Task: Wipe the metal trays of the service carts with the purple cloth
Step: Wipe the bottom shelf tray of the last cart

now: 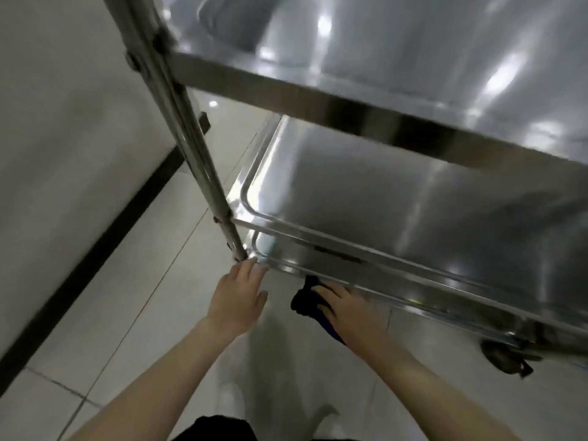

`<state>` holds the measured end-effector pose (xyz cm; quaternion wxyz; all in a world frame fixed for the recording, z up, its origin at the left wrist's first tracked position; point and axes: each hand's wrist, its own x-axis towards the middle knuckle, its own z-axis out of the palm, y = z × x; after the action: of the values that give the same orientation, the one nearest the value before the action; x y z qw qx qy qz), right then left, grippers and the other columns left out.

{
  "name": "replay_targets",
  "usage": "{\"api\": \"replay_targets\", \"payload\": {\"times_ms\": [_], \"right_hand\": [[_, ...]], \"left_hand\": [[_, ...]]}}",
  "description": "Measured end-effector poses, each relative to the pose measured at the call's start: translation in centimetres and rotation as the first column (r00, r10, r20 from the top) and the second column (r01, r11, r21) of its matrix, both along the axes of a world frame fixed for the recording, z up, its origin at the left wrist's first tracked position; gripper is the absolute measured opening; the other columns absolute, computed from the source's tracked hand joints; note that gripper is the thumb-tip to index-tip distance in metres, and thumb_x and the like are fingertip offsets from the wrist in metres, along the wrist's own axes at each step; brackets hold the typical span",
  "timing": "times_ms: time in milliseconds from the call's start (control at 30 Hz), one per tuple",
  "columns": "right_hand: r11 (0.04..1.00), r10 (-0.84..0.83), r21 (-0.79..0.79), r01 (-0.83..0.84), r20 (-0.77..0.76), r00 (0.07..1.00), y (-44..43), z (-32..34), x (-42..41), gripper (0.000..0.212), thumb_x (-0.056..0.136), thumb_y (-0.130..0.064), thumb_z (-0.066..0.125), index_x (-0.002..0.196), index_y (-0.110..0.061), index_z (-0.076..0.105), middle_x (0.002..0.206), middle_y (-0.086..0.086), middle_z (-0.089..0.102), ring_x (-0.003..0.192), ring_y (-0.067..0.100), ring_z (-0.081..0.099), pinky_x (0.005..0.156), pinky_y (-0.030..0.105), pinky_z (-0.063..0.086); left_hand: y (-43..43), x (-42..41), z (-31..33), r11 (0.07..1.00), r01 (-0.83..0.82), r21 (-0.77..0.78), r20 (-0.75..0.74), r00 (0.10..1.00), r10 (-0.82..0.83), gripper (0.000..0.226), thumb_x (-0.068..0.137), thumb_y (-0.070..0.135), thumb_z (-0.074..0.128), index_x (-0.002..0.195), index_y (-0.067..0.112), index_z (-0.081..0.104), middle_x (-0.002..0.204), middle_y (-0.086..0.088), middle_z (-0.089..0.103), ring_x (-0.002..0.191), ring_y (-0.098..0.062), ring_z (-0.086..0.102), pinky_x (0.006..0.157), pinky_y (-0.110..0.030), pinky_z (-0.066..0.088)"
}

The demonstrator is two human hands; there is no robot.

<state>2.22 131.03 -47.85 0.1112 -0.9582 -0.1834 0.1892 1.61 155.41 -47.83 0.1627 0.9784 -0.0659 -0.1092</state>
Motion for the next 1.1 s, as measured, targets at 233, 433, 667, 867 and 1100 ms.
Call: {"api": "replay_targets", "payload": {"times_ms": [233, 433, 667, 867, 1100], "right_hand": [[1.0, -0.001, 0.022, -0.009, 0.426, 0.905, 2.0, -15.9, 7.1, 0.036, 0.085, -0.026, 0.073, 0.12, -0.022, 0.067, 0.128, 0.001, 0.063, 0.103, 0.03, 0.064, 0.078, 0.046, 0.052], [0.998, 0.015, 0.042, -0.042, 0.508, 0.861, 2.6, -24.9, 7.8, 0.035, 0.08, -0.025, 0.078, 0.113, -0.02, 0.072, 0.117, 0.003, 0.07, 0.095, 0.025, 0.069, 0.076, 0.041, 0.055], [0.991, -0.09, 0.13, 0.04, 0.402, 0.911, 2.3, -26.8, 9.2, 0.038, 0.1, -0.037, 0.047, 0.136, -0.026, 0.054, 0.144, -0.003, 0.051, 0.132, 0.019, 0.047, 0.105, 0.041, 0.037], [0.964, -0.256, 0.149, 0.219, 0.312, 0.915, 0.7, -27.0, 20.0, 0.042, 0.103, -0.044, 0.034, 0.143, -0.038, 0.041, 0.155, -0.009, 0.033, 0.143, 0.017, 0.027, 0.116, 0.05, 0.019], [0.966, -0.252, 0.145, 0.215, 0.323, 0.912, 2.1, -26.6, 20.9, 0.041, 0.101, -0.043, 0.036, 0.142, -0.039, 0.042, 0.153, -0.013, 0.034, 0.141, 0.014, 0.031, 0.114, 0.05, 0.022]], "left_hand": [[0.5, 5.0, -17.4, 1.0, 0.025, 0.006, 0.239, 0.971, -0.026, 0.05, 0.087, 0.021, 0.064, 0.134, 0.007, 0.053, 0.147, -0.016, 0.042, 0.134, -0.036, 0.041, 0.108, -0.045, 0.038], [-0.3, 7.2, -26.3, 0.996, -0.083, 0.023, 0.346, 0.936, 0.07, 0.055, 0.092, 0.03, 0.058, 0.141, 0.008, 0.044, 0.147, -0.019, 0.039, 0.133, -0.036, 0.041, 0.11, -0.042, 0.034], [1.2, 7.3, -29.8, 0.985, 0.073, 0.157, 0.396, 0.909, -0.13, 0.059, 0.095, 0.046, 0.045, 0.146, 0.017, 0.039, 0.154, -0.018, 0.028, 0.145, -0.037, 0.017, 0.117, -0.052, 0.021], [3.1, 9.8, -31.1, 0.978, 0.186, 0.094, 0.47, 0.858, -0.208, 0.057, 0.095, 0.048, 0.044, 0.145, 0.022, 0.041, 0.156, -0.015, 0.024, 0.146, -0.032, 0.017, 0.116, -0.049, 0.022], [3.6, 12.3, -30.1, 0.968, 0.224, 0.115, 0.462, 0.85, -0.252, 0.062, 0.096, 0.056, 0.032, 0.149, 0.024, 0.033, 0.159, -0.014, 0.017, 0.149, -0.03, 0.007, 0.119, -0.048, 0.015]]}}
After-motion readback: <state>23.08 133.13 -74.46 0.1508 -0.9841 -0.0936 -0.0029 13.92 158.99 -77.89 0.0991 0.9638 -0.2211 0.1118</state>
